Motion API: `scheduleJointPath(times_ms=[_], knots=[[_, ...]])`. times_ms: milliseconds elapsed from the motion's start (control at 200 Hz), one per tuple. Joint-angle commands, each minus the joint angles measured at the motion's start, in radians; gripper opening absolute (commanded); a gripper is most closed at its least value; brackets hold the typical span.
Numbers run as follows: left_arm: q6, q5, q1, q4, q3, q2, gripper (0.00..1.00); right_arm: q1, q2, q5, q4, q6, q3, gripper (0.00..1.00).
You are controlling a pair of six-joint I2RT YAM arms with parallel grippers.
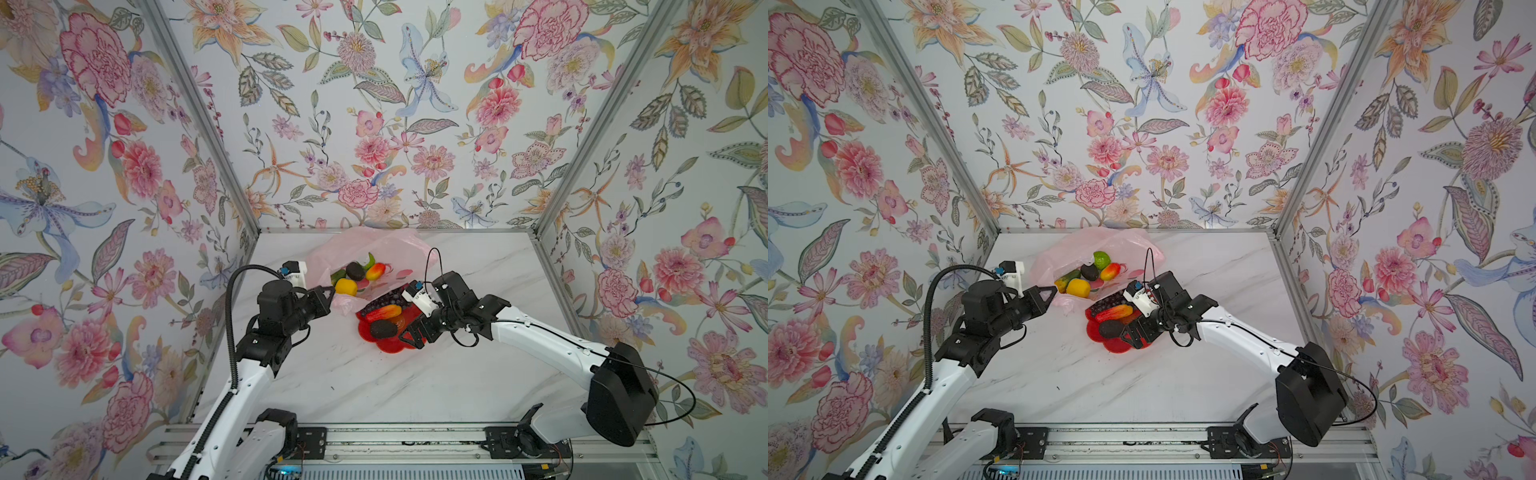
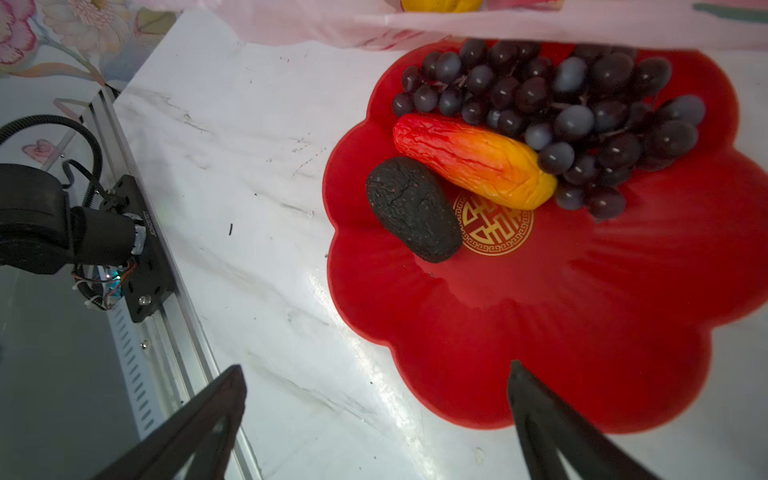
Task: Place the fruits into the plastic bag
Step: Pick up the fruit from the plate.
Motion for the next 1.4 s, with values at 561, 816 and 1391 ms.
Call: scheduleJointPath(times_ms=[561,816,1391], knots=[[0.031,0.003,0.002,-0.018,0.003,-0.008,0.00,0.057,0.383,0.060,0.015,-0.218,0.213,0.89],[0.034,0.003,0.003,-0.036,0.008,-0.011,0.00,0.062,0.479,0.055,0.009,-0.227,0.282,0.86],[0.028,0.007,0.005,-0.021,0.005,-0.012,0.00,0.062,0.500,-0.003,-0.023,-0.199,0.301,0.45]])
